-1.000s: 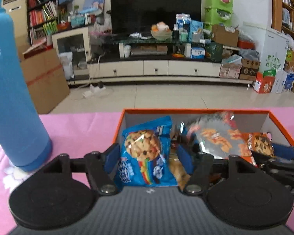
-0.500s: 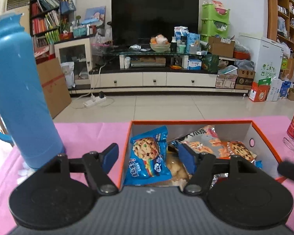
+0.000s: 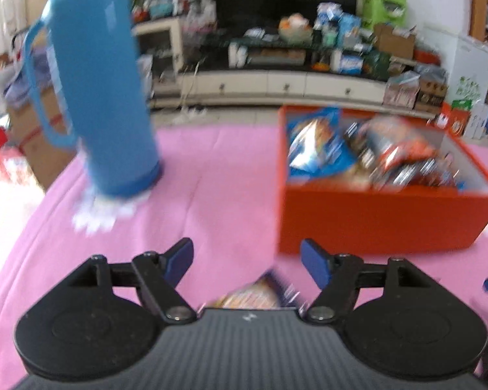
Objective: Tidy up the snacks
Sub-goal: 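Grasp green-wrapped cake with right gripper while left grasps Danisa cookie packet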
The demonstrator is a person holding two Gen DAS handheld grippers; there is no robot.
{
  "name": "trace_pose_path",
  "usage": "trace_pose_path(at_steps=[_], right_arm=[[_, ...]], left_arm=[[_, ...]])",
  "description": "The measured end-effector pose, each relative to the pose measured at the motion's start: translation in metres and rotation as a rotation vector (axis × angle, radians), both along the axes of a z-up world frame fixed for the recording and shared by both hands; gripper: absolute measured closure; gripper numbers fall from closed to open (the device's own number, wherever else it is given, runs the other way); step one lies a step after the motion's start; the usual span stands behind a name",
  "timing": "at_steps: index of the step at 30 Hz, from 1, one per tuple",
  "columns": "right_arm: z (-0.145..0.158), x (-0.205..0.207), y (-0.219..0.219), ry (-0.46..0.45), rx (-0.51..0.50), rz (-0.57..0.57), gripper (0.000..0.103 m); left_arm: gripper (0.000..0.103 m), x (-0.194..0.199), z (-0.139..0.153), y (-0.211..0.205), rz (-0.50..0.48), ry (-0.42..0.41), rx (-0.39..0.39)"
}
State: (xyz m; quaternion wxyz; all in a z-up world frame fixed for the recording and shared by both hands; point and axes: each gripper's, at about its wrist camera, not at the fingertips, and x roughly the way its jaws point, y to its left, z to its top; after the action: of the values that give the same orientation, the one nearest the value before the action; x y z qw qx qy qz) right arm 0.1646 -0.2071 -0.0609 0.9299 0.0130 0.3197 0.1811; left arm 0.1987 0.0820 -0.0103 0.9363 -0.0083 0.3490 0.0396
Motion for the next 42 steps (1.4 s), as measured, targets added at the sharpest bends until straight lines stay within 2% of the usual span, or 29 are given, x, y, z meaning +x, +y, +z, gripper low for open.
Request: trace_pose_path(at_steps=[3, 6, 7, 8, 11, 13, 15, 16, 18, 20, 23, 25, 28, 29, 30, 31, 32, 33, 38, 42], right_arm=[[-0.009, 0.002, 0.005, 0.014, -0.012, 0.004, 0.020], [-0.011, 0.012, 0.015, 0.033, 0.020, 0.012, 0.020], [-0.013, 0.015, 0.020, 0.039, 0.022, 0.019, 0.020], [-0.016, 0.018, 0.027, 0.044, 0.012, 0.024, 0.020], [-0.027, 0.025, 0.049, 0.055, -0.025, 0.051, 0.022], [-0.036, 0.026, 0.062, 0.050, -0.069, 0.064, 0.026], [-0.041, 0.023, 0.070, -0.004, -0.176, 0.065, 0.036], [-0.041, 0.022, 0.068, -0.010, -0.179, 0.067, 0.038], [-0.038, 0.020, 0.057, 0.000, -0.173, 0.057, 0.054], [-0.037, 0.017, 0.039, 0.016, -0.167, 0.031, 0.056], [-0.034, 0.009, 0.015, 0.041, -0.172, -0.006, 0.058], [-0.033, 0.001, -0.001, 0.055, -0.175, -0.026, 0.058], [-0.031, -0.012, -0.025, 0.065, -0.177, -0.068, 0.058], [-0.031, -0.019, -0.031, 0.067, -0.178, -0.082, 0.056], [-0.031, -0.025, -0.037, 0.071, -0.178, -0.090, 0.050], [-0.031, -0.028, -0.040, 0.077, -0.176, -0.093, 0.044], [-0.031, -0.032, -0.042, 0.088, -0.171, -0.093, 0.028], [-0.032, -0.034, -0.043, 0.097, -0.161, -0.093, 0.022], [-0.027, -0.034, -0.052, 0.075, -0.110, -0.112, 0.019], [-0.021, -0.024, -0.058, 0.078, -0.022, -0.138, 0.016]], left_arm=[[0.025, 0.000, -0.021, 0.020, 0.033, 0.066, -0.028], [0.024, 0.010, -0.032, 0.024, 0.025, 0.108, -0.081], [0.021, 0.014, -0.033, 0.020, 0.011, 0.113, -0.093], [0.013, 0.016, -0.034, 0.016, -0.003, 0.110, -0.092], [0.011, 0.019, -0.037, 0.000, -0.037, 0.088, 0.001], [0.011, 0.019, -0.043, -0.008, -0.081, 0.100, 0.052], [0.016, 0.016, -0.051, -0.014, -0.136, 0.132, 0.072], [0.023, 0.012, -0.056, -0.017, -0.165, 0.150, 0.077], [0.031, 0.003, -0.058, -0.027, -0.207, 0.139, 0.115], [0.037, -0.006, -0.057, -0.041, -0.238, 0.128, 0.147], [0.037, -0.022, -0.055, -0.063, -0.296, 0.123, 0.129], [0.037, -0.039, -0.055, -0.083, -0.348, 0.113, 0.147], [0.037, -0.058, -0.055, -0.108, -0.416, 0.120, 0.097], [0.034, -0.061, -0.054, -0.111, -0.424, 0.124, 0.086], [0.030, -0.065, -0.054, -0.113, -0.420, 0.134, 0.078], [0.021, -0.068, -0.053, -0.112, -0.395, 0.142, 0.075], [0.021, -0.072, -0.050, -0.106, -0.363, 0.141, 0.064], [0.021, -0.076, -0.046, -0.099, -0.332, 0.131, 0.046], [0.013, -0.085, -0.020, -0.043, -0.129, 0.052, -0.034], [0.012, -0.055, -0.030, -0.027, -0.050, 0.137, -0.207]])
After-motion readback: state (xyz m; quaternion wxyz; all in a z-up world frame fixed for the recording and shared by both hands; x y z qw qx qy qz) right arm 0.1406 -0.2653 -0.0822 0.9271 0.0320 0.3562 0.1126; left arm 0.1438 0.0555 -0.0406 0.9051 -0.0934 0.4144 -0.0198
